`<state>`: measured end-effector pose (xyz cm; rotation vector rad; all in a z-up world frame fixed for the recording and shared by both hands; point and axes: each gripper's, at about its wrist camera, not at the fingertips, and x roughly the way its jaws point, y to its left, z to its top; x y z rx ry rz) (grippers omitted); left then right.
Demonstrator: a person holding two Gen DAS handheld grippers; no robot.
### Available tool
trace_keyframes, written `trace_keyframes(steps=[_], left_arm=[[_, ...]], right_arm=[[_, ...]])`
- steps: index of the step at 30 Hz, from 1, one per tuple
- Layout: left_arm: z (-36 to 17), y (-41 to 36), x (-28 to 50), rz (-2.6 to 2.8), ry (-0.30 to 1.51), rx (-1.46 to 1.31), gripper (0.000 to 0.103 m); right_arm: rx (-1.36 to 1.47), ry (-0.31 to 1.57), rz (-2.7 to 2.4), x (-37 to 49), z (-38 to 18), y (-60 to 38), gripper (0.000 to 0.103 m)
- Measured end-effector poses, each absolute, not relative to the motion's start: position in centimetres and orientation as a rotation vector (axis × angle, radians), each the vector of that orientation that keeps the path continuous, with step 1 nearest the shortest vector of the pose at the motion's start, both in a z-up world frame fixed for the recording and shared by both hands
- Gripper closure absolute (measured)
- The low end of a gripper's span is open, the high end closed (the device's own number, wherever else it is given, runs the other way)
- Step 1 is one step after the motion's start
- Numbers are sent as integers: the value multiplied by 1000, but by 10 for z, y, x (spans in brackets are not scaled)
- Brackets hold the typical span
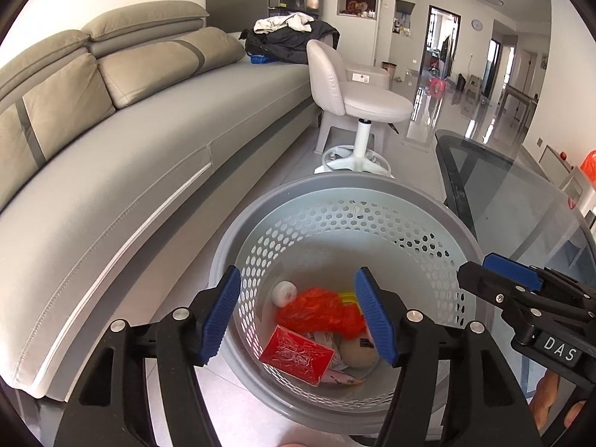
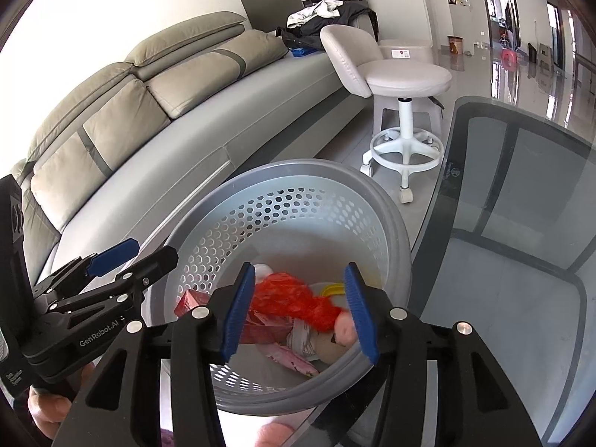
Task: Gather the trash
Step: 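Carry the pig and cap over the wastebasket and open both tools to drop them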
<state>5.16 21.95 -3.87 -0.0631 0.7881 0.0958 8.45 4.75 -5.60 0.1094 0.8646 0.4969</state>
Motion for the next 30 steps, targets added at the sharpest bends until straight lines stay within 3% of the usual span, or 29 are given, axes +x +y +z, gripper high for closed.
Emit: trace_keyframes(steps=[14, 30], left_arm=[[-32, 227, 44, 115, 764, -94, 25], [-22, 230, 32, 136, 717, -96, 13]], right_arm=[[106, 871, 451, 76, -60, 46, 55], [78, 831, 386, 61, -53, 44, 35]])
